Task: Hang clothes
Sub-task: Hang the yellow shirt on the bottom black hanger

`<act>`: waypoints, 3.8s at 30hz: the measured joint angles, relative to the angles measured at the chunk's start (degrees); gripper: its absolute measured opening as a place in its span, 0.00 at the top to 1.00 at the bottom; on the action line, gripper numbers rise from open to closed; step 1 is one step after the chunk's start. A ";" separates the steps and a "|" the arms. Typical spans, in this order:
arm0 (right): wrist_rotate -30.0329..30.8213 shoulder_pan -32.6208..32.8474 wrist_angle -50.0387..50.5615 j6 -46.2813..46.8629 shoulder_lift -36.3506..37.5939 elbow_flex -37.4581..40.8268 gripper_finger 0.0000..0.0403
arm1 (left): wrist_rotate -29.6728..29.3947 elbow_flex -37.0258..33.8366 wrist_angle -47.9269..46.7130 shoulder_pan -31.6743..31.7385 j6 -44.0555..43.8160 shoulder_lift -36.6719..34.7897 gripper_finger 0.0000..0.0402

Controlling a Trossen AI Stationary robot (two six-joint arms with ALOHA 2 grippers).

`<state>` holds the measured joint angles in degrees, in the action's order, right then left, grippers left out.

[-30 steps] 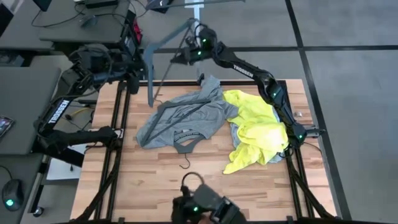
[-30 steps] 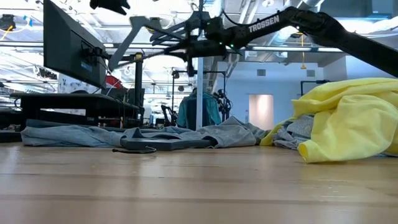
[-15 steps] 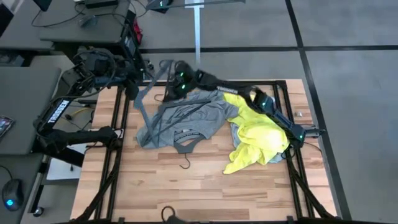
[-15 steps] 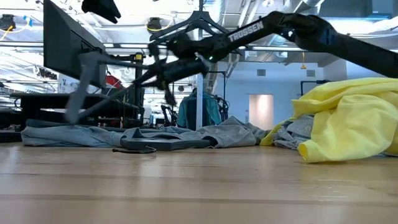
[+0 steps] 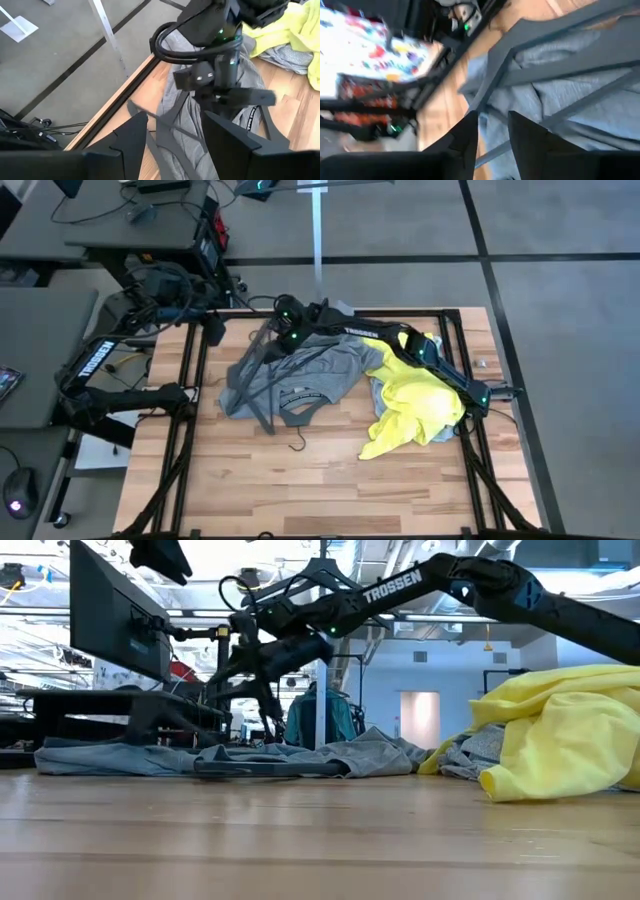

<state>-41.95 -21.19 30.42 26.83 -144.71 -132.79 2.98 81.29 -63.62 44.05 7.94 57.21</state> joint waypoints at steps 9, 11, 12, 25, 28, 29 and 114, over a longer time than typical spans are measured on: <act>6.46 -3.88 26.39 -32.22 15.08 0.00 0.72 | 1.70 -0.10 4.50 -0.22 1.56 1.66 0.57; 13.01 -4.87 33.28 -36.93 19.80 -0.02 0.72 | 3.36 -0.10 6.43 -0.59 1.08 2.92 0.57; 15.99 -5.30 36.70 -38.49 21.96 -0.02 0.72 | 4.27 -0.10 7.40 -0.83 0.69 3.71 0.57; 31.55 -7.58 56.34 -29.10 44.82 10.60 0.72 | 9.22 -0.08 20.37 -10.23 -3.75 20.92 0.57; 32.88 -8.75 55.95 -27.08 50.48 20.82 0.72 | 11.46 -0.08 21.08 -11.96 -5.32 24.59 0.57; 33.02 -9.15 54.78 -26.18 51.97 24.92 0.72 | 12.24 -0.08 20.74 -12.51 -5.48 25.60 0.57; -0.56 -11.46 -4.32 -21.34 54.58 45.31 1.00 | 17.97 4.20 43.43 -14.54 -7.25 34.05 0.57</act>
<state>-42.51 -32.65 26.10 5.50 -90.14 -87.48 20.95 85.49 -20.19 29.51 0.68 91.26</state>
